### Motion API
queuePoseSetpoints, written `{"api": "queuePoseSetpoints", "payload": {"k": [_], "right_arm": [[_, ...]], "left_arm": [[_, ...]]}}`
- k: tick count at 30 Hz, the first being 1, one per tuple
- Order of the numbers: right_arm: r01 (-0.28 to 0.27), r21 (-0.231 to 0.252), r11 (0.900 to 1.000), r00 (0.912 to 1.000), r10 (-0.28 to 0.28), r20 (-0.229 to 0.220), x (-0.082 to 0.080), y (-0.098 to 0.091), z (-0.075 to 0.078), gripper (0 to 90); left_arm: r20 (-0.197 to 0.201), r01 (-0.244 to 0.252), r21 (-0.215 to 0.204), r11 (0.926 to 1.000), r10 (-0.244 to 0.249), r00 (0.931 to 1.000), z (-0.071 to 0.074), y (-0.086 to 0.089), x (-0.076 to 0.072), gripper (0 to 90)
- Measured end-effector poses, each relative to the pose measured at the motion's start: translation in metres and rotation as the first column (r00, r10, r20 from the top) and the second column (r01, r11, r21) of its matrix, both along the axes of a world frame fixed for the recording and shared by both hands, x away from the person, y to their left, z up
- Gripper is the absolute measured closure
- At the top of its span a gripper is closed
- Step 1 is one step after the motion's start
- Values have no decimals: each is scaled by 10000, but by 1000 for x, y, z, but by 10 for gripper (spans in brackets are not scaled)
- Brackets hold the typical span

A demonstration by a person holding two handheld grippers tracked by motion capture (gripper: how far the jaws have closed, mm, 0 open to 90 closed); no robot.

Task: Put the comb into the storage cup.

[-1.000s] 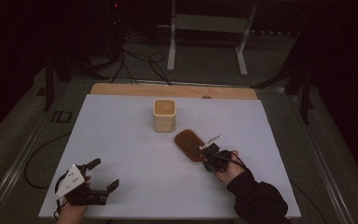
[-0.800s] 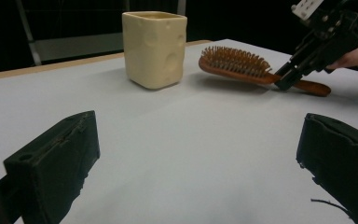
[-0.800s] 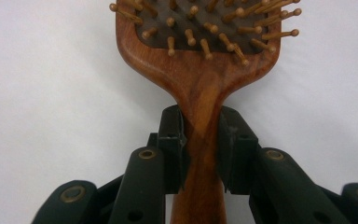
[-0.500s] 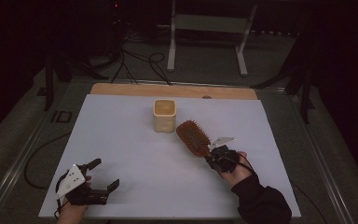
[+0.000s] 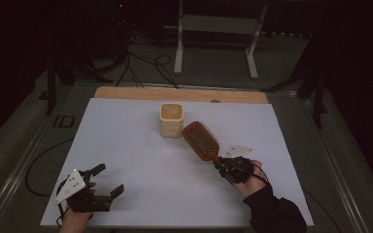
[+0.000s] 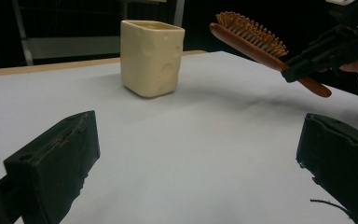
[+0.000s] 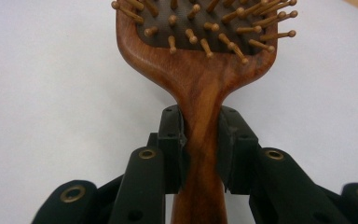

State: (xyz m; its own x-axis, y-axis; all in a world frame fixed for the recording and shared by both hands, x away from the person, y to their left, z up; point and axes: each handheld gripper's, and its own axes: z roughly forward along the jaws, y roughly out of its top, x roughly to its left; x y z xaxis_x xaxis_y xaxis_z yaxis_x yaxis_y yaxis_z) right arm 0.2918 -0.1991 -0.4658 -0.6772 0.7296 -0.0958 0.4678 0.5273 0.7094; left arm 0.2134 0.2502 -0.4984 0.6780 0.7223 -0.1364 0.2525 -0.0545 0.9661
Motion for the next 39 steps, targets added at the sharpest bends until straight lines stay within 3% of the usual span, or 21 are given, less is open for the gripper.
{"api": "queuePoseSetpoints", "payload": {"k": [8, 17, 21, 27, 31, 39], "right_arm": [[-234, 481, 9986, 9992, 217, 342, -13, -5, 1, 732], [-328, 696, 9970, 9975, 283, 641, -14, -3, 0, 731], [-347, 726, 9968, 9972, 297, 692, -15, -1, 0, 732], [-410, 723, 9965, 9958, 348, 844, -16, 0, 2, 732], [-418, 761, 9962, 9951, 347, 921, -17, 0, 3, 732], [-412, 715, 9966, 9955, 348, 887, -16, 0, 3, 732]], "left_arm": [[-550, -166, 114, 9998, 172, 9983, 19, -12, 4, 1], [-1043, 120, 147, 9998, -104, 9945, 44, -34, 10, 2], [-1352, 255, 165, 9995, -230, 9906, 54, -44, 19, 2], [-1472, 477, 340, 9983, -422, 9882, 66, -62, 31, 2], [-1754, 437, 54, 9990, -421, 9836, 72, -74, 41, 2], [-2225, 570, -74, 9983, -572, 9733, 84, -101, 61, 1]]}}
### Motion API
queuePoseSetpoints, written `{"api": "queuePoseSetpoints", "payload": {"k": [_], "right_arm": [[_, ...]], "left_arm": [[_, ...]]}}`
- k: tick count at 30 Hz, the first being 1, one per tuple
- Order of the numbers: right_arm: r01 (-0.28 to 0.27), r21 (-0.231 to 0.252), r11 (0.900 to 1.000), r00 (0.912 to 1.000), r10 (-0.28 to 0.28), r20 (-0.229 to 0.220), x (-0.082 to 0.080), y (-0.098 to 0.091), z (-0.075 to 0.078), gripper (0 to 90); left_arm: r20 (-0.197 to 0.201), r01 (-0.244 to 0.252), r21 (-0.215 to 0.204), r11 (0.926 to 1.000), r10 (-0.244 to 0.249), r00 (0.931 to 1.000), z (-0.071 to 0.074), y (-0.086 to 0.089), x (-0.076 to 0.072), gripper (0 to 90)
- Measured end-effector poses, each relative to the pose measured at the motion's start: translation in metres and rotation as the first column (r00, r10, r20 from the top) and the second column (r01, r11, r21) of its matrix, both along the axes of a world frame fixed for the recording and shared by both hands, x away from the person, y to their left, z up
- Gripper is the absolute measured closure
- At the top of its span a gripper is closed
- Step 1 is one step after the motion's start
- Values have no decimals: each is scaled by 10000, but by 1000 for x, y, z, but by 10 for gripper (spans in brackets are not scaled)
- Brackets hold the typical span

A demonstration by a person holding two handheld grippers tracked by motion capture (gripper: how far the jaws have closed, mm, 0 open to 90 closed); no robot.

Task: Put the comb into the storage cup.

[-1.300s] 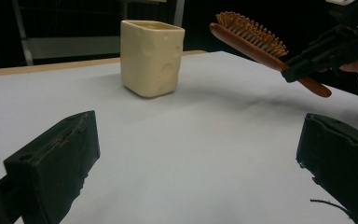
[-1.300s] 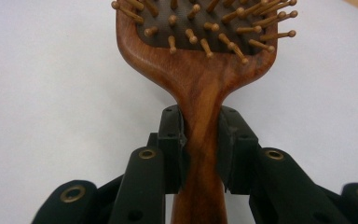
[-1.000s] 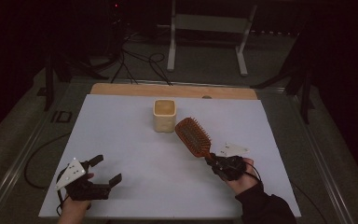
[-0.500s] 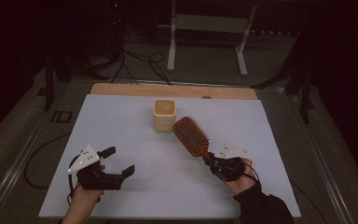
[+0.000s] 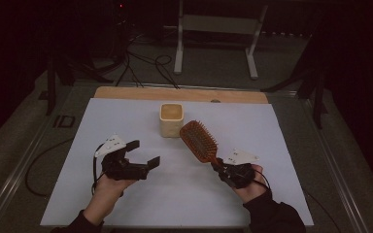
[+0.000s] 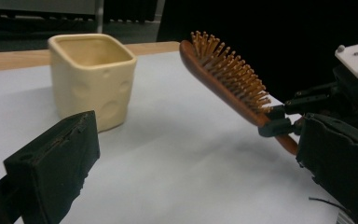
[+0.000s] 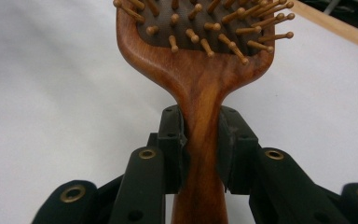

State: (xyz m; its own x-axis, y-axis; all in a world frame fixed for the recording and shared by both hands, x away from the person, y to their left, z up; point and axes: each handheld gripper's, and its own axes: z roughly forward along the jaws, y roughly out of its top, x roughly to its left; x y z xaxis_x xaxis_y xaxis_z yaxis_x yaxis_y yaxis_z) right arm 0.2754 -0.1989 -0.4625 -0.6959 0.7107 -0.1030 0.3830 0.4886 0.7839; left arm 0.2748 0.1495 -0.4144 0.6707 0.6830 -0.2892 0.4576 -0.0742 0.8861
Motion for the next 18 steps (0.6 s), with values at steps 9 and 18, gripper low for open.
{"api": "queuePoseSetpoints", "payload": {"k": [9, 18], "right_arm": [[112, 100, 9999, 9999, -111, -41, 0, 1, 0, 732], [-35, 51, 10000, 10000, 35, 14, 0, 1, 1, 732]], "left_arm": [[-739, 300, -112, 9995, -308, 9968, 1, -31, 18, 1], [-1645, 386, -729, 9966, -502, 9851, -6, -61, 40, 2]]}}
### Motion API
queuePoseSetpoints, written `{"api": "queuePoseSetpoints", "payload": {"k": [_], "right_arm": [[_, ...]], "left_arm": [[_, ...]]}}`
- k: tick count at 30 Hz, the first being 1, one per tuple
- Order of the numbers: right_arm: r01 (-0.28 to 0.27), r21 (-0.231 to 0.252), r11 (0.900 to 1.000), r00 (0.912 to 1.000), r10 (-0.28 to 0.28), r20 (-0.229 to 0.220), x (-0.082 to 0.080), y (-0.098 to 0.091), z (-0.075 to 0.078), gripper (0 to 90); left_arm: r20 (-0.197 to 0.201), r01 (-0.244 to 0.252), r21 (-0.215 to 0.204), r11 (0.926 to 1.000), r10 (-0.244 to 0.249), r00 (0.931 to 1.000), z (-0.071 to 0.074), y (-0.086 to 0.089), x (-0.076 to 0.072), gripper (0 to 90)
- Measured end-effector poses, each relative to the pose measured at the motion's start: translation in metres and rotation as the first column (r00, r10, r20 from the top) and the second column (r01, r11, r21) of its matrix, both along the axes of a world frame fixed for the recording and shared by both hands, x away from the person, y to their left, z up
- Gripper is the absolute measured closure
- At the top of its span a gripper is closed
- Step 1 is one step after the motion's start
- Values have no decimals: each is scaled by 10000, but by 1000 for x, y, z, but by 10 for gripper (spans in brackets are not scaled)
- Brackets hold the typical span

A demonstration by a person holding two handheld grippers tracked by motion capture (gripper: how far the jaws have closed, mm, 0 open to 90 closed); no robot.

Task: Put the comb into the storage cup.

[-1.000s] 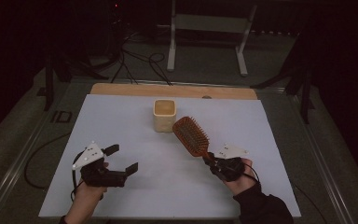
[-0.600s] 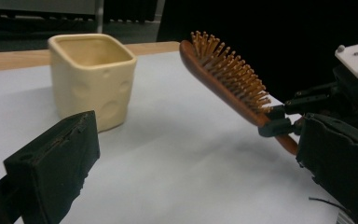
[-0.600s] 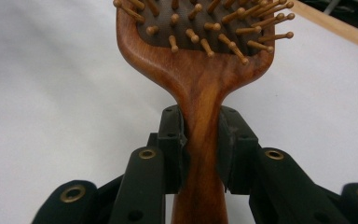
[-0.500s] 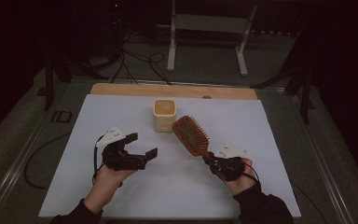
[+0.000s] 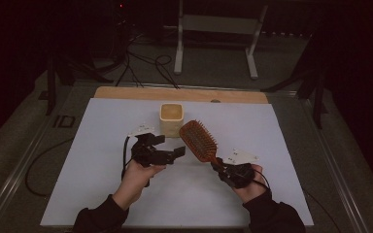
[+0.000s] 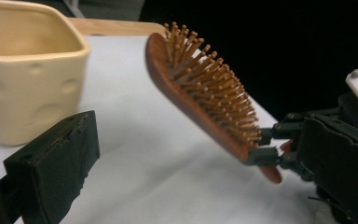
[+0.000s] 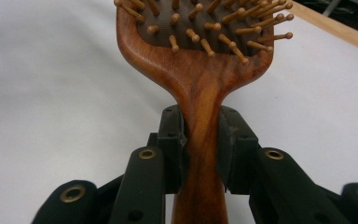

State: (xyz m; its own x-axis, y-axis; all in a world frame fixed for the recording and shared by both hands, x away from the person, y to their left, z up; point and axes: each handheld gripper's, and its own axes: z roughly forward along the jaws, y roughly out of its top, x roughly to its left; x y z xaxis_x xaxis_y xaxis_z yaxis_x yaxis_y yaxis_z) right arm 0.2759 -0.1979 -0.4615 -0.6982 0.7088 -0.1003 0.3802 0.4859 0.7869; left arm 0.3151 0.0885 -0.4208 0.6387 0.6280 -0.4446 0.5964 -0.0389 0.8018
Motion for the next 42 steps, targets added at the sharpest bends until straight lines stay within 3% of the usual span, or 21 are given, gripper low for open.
{"api": "queuePoseSetpoints", "payload": {"k": [6, 9, 14, 20, 27, 32, 34, 39, 42], "right_arm": [[-67, -52, 10000, 10000, 67, -2, -1, 2, 0, 732], [-96, -34, 9999, 10000, 96, -17, -2, 3, 0, 731], [-162, -24, 9999, 9999, 162, -1, -2, 4, 0, 731], [-192, 19, 9998, 9998, 192, -18, -3, 4, 0, 731], [-249, -36, 9997, 9997, 250, 65, -3, 5, 1, 731], [-281, -38, 9996, 9996, 281, 50, -3, 5, 1, 731], [-241, -49, 9997, 9997, 241, 80, -3, 5, 0, 731], [-221, -20, 9998, 9998, 221, 20, -3, 5, 0, 731], [-233, -56, 9997, 9997, 234, 40, -3, 5, 0, 731]], "left_arm": [[-377, -225, -671, 9975, 200, 9991, -3, -12, 12, 2], [-359, -654, -676, 9956, 631, 9974, -4, -17, 18, 1], [-813, -1240, -1226, 9847, 1146, 9901, -6, -21, 28, 2], [-1412, -1336, -1724, 9759, 1098, 9839, -9, -28, 34, 6], [-1915, -1575, -1781, 9713, 1227, 9738, -15, -34, 35, 151], [-2058, -1455, -1925, 9704, 1050, 9729, -20, -36, 36, 249], [-2095, -1578, -2028, 9664, 1146, 9711, -21, -36, 35, 322], [-2217, -1635, -2302, 9593, 1119, 9687, -23, -35, 35, 368], [-2216, -1541, -2386, 9588, 1007, 9699, -24, -33, 36, 400]]}}
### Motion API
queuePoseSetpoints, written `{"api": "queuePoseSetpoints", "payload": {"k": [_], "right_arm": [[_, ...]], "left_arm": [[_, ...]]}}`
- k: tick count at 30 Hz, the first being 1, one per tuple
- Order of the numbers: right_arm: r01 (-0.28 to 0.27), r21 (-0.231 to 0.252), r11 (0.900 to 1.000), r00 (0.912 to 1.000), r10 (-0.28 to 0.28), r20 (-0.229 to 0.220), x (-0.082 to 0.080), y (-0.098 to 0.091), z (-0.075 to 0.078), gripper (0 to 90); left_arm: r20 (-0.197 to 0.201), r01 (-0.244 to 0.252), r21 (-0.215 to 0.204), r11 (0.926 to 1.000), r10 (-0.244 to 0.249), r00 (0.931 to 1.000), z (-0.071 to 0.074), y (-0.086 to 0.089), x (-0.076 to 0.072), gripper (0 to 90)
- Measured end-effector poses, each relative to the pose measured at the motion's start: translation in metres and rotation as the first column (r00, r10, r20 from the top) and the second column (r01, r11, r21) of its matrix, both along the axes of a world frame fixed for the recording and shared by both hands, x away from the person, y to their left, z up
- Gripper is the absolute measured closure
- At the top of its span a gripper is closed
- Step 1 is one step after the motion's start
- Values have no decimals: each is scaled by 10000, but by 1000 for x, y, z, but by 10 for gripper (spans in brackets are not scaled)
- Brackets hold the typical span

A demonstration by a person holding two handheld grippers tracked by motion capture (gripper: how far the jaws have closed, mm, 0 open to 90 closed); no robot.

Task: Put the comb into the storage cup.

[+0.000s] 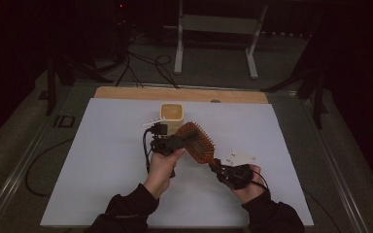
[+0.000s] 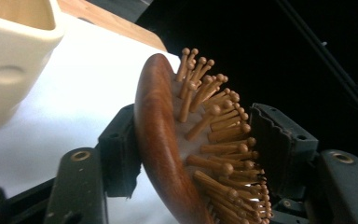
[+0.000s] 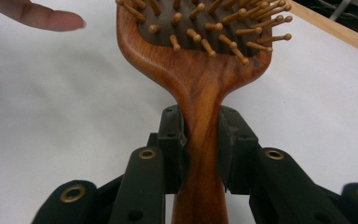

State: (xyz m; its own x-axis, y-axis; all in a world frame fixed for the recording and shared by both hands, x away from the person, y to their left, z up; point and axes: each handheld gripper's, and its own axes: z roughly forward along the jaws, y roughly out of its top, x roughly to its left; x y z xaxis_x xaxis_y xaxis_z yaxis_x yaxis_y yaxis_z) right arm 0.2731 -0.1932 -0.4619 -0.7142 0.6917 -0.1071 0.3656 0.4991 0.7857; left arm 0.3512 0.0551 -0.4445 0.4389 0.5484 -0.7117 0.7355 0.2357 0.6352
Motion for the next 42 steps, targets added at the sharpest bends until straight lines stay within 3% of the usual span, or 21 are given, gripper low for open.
{"api": "queuePoseSetpoints", "payload": {"k": [4, 9, 21, 29, 35, 36, 39, 42], "right_arm": [[26, -72, 10000, 10000, -26, -12, 0, 0, 0, 730], [75, -210, 9998, 10000, -74, 47, 0, 1, -1, 730], [171, -50, 9998, 9993, -169, 319, -1, -1, 1, 729], [76, 378, 9993, 9997, -85, 229, 0, -3, 1, 723], [12, 649, 9979, 9990, -41, 437, -2, -5, 4, 717], [-23, 706, 9975, 9986, -14, 520, -2, -5, 4, 695], [-95, 1146, 9934, 9989, 41, 474, -2, -5, 4, 507], [99, 1161, 9932, 9981, -169, 589, -3, -4, 3, 422]], "left_arm": [[-2, 251, -462, 9986, -252, 9997, -1, 3, 1, 455], [144, 451, -547, 9975, -444, 9989, 2, 3, 2, 491], [863, 800, -263, 9965, -774, 9933, 17, -2, -2, 529], [1220, 1009, 56, 9949, -1008, 9874, 28, -5, -5, 543], [1513, 1067, 150, 9942, -1078, 9826, 38, -7, -8, 545], [1575, 1044, 153, 9944, -1055, 9819, 39, -7, -9, 547], [1705, 921, 244, 9954, -950, 9808, 44, -6, -9, 547], [1830, 910, 324, 9953, -954, 9785, 48, -4, -10, 547]]}}
